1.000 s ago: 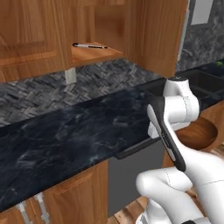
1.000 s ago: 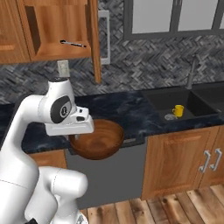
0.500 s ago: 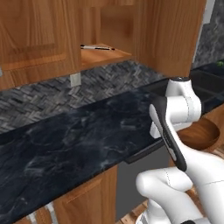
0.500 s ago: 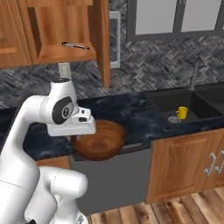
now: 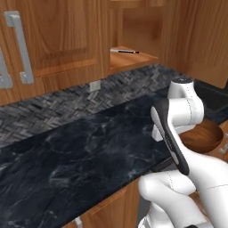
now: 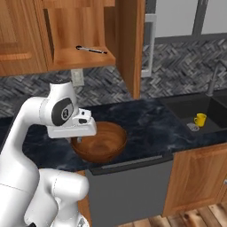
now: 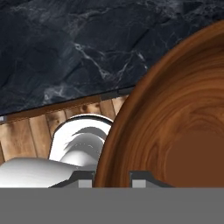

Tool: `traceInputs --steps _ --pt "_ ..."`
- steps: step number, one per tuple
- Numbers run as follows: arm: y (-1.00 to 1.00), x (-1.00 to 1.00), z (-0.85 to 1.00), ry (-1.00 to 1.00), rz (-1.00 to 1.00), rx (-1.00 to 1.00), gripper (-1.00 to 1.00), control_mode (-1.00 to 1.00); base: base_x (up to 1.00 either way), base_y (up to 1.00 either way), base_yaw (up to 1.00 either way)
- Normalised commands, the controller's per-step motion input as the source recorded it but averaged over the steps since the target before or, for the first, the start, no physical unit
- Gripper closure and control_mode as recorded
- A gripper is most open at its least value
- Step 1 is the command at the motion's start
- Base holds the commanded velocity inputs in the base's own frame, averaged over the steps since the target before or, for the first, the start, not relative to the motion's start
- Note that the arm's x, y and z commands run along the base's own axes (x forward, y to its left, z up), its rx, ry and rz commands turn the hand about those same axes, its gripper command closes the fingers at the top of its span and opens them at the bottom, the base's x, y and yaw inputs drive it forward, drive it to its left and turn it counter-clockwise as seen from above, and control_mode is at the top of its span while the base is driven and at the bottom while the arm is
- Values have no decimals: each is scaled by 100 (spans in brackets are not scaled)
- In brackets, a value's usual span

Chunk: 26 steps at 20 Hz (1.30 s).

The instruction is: Pick the mug and place it in the sink. Pick the bowl and place it in the open cabinet and then close the cabinet.

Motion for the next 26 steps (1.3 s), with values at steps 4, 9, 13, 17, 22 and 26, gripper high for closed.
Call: traceInputs --steps 4,9,13,17,22,26 --pt "0 0 0 0 0 0 100 100 54 -6 0" --pt "0 0 0 0 0 0 100 100 56 -35 0" --pt "0 0 0 0 0 0 100 100 67 -52 1" --pt "0 0 0 0 0 0 100 100 64 -26 0" --pt "0 0 0 0 0 0 100 100 49 -3 0" --pt "0 0 0 0 0 0 100 100 57 1 3"
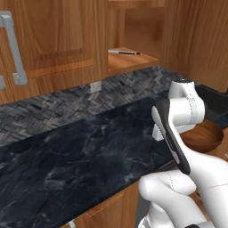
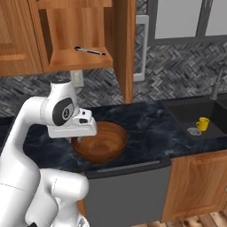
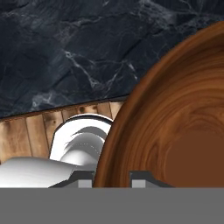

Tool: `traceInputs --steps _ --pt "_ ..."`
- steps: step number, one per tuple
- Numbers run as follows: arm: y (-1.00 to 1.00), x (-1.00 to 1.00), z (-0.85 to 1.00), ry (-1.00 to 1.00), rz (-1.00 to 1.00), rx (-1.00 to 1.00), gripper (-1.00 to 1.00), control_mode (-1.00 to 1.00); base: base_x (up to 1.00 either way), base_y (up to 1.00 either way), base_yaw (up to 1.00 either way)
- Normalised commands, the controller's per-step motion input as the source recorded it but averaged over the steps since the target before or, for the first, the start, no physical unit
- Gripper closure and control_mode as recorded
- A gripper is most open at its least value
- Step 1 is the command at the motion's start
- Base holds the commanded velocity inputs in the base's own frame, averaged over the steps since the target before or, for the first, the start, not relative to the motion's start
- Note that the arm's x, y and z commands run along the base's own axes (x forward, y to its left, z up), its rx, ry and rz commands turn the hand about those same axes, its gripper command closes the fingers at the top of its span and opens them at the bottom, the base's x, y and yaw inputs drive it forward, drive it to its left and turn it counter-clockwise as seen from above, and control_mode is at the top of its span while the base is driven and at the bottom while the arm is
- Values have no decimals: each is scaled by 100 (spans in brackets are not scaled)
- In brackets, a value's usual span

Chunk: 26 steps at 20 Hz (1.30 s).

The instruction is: Pick the mug and place it in the sink. Pick the bowl and place it in the open cabinet and then close the cabinet.

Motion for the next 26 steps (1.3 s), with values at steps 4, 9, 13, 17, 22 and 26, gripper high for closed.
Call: traceInputs --steps 4,9,13,17,22,26 --pt "0 0 0 0 0 0 100 100 99 11 12" --pt "0 0 0 0 0 0 100 100 80 13 8" --pt "0 0 0 0 0 0 100 100 5 0 0" --pt "0 0 0 0 0 0 100 100 0 0 0" --pt "2 0 0 0 1 0 100 -100 0 0 0" --pt "0 2 7 0 18 -2 100 -100 0 0 0"
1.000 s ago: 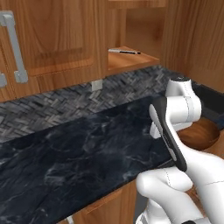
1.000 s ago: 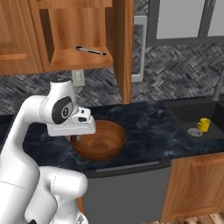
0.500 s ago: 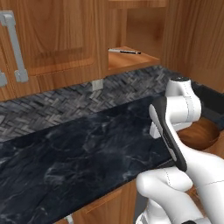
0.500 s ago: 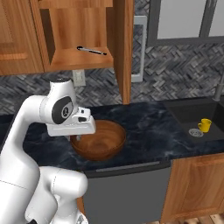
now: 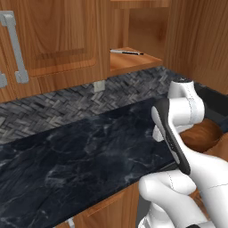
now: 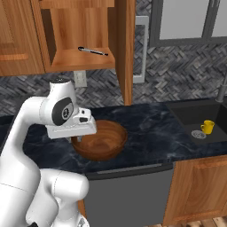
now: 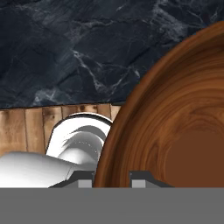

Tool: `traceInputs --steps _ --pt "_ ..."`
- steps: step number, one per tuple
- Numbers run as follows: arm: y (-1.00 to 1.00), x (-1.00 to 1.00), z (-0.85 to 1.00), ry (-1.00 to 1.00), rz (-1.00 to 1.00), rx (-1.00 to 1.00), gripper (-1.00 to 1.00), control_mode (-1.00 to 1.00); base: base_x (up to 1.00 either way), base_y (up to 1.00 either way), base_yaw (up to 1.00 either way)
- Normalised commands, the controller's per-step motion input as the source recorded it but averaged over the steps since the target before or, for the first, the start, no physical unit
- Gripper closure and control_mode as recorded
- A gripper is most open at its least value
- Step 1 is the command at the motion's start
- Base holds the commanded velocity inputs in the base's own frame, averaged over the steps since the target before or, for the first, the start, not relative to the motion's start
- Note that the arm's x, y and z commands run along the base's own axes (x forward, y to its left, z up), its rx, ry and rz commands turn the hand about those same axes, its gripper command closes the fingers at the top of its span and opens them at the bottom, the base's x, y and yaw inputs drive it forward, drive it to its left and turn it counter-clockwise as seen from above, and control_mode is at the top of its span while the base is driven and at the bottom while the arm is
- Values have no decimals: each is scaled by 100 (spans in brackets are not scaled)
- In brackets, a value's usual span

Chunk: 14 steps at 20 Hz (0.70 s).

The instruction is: Pick the mug and place it in the sink. Pick the bowl and place it in the open cabinet and then close the cabinet.

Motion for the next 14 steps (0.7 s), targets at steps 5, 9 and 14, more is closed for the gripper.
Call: traceInputs --steps 5,9,14 --pt "36 1 13 4 32 -8 100 -100 0 0 0" --pt "46 0 24 19 40 0 100 -100 0 0 0" --pt "20 14 56 7 69 15 100 -100 0 0 0"
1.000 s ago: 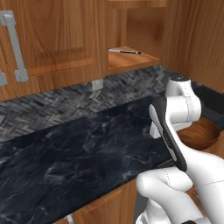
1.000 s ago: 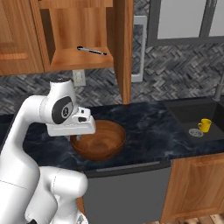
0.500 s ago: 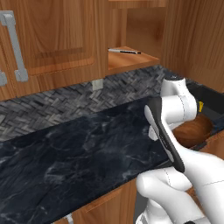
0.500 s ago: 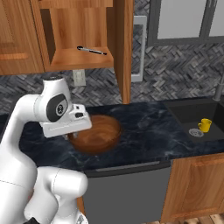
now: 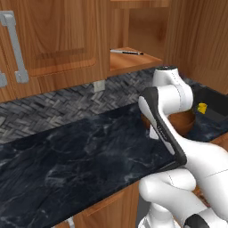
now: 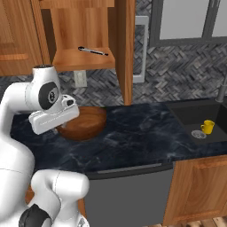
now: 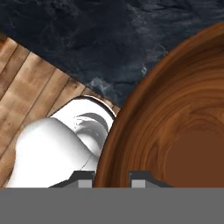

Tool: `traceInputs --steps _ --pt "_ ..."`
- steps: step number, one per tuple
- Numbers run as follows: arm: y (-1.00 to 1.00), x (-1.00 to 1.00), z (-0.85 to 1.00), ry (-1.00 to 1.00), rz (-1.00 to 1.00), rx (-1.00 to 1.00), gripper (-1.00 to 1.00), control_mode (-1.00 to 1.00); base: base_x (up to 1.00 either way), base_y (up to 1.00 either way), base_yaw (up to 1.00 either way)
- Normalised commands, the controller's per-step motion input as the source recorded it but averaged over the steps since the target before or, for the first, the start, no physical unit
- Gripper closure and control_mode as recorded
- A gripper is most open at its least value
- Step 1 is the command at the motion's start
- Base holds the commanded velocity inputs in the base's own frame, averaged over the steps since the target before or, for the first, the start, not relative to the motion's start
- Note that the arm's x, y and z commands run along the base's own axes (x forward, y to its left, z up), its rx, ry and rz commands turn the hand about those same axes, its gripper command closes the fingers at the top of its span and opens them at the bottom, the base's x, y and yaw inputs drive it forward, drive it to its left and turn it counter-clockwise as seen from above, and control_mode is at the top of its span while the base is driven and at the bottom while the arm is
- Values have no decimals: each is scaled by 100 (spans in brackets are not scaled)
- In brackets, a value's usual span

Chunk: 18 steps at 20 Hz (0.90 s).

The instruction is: Pick the mug and place it in the sink. Pick the bowl and place it in the open cabinet and then close the cabinet.

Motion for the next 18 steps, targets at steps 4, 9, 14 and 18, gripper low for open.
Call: traceInputs --steps 4,9,14,18 --pt "-4 1 42 -17 74 10 100 -100 0 0 0" --pt "26 -20 25 -19 53 -4 100 -100 0 0 0" --pt "2 -57 75 -26 12 -2 100 -100 0 0 0" --pt "-3 -8 64 -4 0 3 100 -100 0 0 0"
